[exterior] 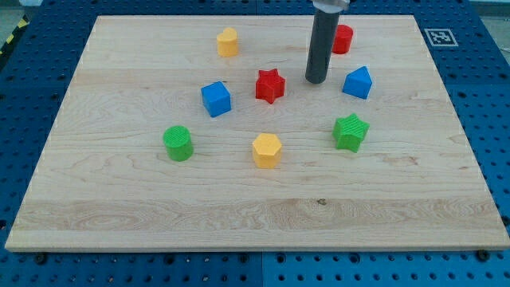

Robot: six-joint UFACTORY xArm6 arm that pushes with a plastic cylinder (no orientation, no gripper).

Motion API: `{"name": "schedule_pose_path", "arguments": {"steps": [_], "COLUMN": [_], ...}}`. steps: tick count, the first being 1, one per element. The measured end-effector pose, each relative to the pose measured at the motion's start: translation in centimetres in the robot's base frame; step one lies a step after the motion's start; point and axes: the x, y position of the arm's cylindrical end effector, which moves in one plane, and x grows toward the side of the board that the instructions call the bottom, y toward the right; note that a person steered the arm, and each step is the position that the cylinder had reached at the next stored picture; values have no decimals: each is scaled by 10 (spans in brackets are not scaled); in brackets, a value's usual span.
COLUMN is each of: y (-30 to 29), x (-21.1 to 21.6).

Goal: Push the red star to the top of the blue cube

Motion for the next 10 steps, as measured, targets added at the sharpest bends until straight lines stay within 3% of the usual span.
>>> {"name": "schedule_pose_path", "arguments": {"steps": [2,4,7,10], "y": [0,-41,-124,-129], "x": [22,29,12,-9]}}
